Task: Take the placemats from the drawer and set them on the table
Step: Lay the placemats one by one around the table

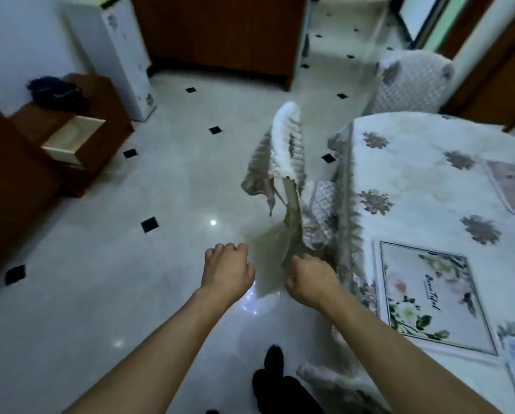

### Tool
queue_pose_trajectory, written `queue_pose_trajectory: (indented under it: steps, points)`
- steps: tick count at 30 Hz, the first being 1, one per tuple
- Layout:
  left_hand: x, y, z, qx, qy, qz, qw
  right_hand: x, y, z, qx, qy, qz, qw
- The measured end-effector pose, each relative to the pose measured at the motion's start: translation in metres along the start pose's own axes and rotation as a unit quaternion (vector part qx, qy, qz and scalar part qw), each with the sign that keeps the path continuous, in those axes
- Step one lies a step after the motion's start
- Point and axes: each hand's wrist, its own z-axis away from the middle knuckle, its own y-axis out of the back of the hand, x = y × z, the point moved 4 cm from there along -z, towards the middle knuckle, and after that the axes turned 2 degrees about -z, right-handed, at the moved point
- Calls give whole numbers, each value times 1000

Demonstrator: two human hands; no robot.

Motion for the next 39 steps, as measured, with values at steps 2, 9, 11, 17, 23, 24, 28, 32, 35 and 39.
queue_pose_trajectory:
  steps: [2, 9, 11, 17, 23, 24, 28, 32, 35, 39]
  points:
    - [35, -1, -39, -13, -55, -17, 998, 42, 6, -6, 15, -63, -31, 997]
    - [176, -24, -137, -62, -210, -51, 974, 193, 6, -9, 43, -222, -97, 969]
    - [219, -32, -158, -77, -252, -65, 962, 231, 1, -3, 43, -264, -117, 956]
    - [317, -64, -203, -119, -377, -96, 914, 315, -28, 45, 19, -438, -207, 874]
    - [395, -114, -228, -186, -468, -123, 855, 344, -76, 119, 21, -627, -321, 710]
    - [406, -122, -231, -195, -487, -126, 842, 343, -83, 129, 32, -654, -342, 674]
    - [434, -150, -249, -254, -506, -128, 814, 328, -110, 142, 102, -743, -445, 490]
    - [452, -177, -266, -337, -499, -123, 789, 316, -122, 135, 226, -789, -476, 317]
    - [462, -186, -273, -372, -490, -92, 783, 307, -124, 128, 273, -806, -467, 239]
    - [473, -186, -279, -372, -504, -56, 778, 296, -119, 115, 309, -809, -455, 205]
